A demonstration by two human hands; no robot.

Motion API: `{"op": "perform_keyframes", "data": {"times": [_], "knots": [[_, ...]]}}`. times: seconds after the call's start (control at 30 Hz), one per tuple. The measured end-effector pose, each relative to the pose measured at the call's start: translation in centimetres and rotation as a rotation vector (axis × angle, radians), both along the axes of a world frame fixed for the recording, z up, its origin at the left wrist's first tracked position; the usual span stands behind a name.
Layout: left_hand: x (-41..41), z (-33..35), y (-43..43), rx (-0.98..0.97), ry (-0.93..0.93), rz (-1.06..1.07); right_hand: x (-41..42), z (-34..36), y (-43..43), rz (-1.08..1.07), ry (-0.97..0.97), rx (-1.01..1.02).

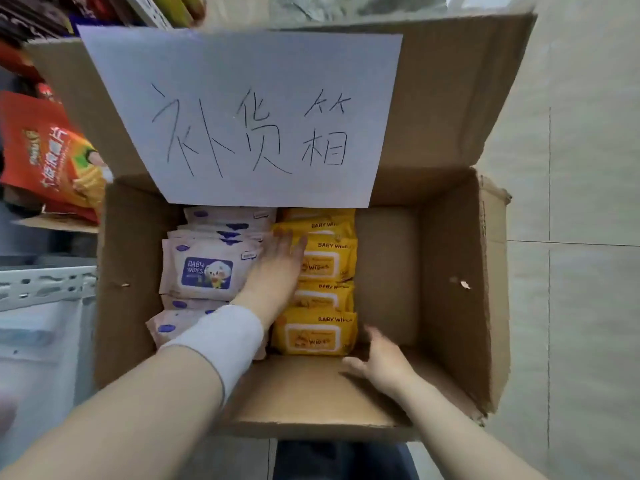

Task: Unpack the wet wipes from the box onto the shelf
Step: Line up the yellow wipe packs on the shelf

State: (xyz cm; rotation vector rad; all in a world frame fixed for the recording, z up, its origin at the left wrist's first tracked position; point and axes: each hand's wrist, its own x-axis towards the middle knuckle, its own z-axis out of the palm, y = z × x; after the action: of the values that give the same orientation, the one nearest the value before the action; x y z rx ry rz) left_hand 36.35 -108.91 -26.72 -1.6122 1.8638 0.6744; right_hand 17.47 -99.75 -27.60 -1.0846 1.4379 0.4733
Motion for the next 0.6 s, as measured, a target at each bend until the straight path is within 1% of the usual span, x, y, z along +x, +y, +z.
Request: {"op": "perform_keyframes", "data": {"times": [0.1, 0.23, 0.33, 0.47, 0.57, 0.6], "knots": [[-0.2, -2.4, -2.1, -0.038, -0.092, -0.155, 1.1, -2.8, 0.1, -0.105, -0.04, 0.03], [0.0, -3.5, -3.7, -0.088, -0.156, -0.197, 2.1, -4.7, -0.2, -0.251, -0.059, 0.02], [-0.1, -3.7, -4.7, -0.064, -0.186, -0.231, 2.4, -5.1, -0.7, -0.225, -0.114, 0.012], [0.2, -2.9, -6.0, 0.072, -0.167, -0.234, 2.5, -4.5, -1.1, -0.269, -0.166, 0.017], [0.4, -2.6, -5.8, 0.04, -0.118, -0.257, 2.2, -3.4, -1.2, -0.336, -0.202, -0.01], [0.3, -2.4, -5.6, 0.033, -0.079, -0.232, 2.0, -2.9, -1.2, -0.344, -0.205, -0.015]]}}
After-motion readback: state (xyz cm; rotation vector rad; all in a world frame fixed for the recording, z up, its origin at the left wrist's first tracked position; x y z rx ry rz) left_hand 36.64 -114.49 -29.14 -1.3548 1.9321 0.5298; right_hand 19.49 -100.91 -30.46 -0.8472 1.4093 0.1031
